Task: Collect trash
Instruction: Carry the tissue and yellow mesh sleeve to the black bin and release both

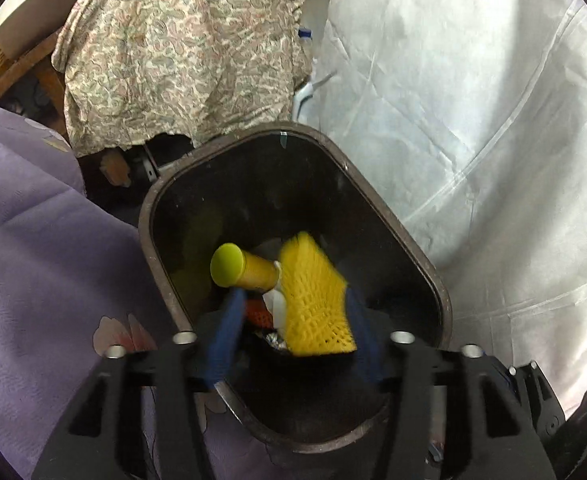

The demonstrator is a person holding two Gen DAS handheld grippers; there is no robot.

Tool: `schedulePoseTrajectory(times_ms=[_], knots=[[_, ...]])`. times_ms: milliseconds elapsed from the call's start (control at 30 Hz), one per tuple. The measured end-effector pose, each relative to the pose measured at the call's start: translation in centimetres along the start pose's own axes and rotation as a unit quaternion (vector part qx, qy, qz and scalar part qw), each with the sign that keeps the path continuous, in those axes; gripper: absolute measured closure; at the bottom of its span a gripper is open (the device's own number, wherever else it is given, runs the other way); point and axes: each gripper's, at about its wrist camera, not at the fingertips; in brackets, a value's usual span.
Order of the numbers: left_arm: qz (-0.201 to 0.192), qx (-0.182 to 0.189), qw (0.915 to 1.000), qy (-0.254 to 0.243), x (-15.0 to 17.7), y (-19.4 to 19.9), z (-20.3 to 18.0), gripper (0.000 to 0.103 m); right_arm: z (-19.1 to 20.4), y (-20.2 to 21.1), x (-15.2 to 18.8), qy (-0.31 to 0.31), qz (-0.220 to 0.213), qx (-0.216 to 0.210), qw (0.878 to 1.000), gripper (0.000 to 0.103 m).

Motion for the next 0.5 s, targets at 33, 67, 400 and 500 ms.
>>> schedulePoseTrajectory(times_ms=[33, 67, 400, 500], knots=[[-0.004, -0.001, 1.0, -0.001, 0.1, 0.1, 0.0, 0.042, -0.1, 0.1, 0.1, -0.001, 0.0, 0.001, 1.0, 0.029], [-0.005, -0.002, 1.0, -0.002, 0.2, 0.2, 0.0, 0.037, -0.2, 0.2, 0.1, -0.002, -0.001, 0.003, 1.0, 0.029], [-0.02, 0.017, 0.9997, 0.0, 0.6, 1.9, 0.2, 0.029, -0.1, 0.9, 0.2, -0.003, -0.007, 0.002, 1.0, 0.029], [-0.035, 0.014, 0.9993, -0.008, 1.2, 3.1, 0.0, 0.028, 0.0, 1.6, 0.3, -0.004, -0.011, 0.003, 1.0, 0.029]])
Point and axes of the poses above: each gripper's, at about its wrist camera, not at the fingertips, and y roughly against the way its jaws point, z to its left, x to its underside, and after that the axes turned 14 degrees about z, right-handed
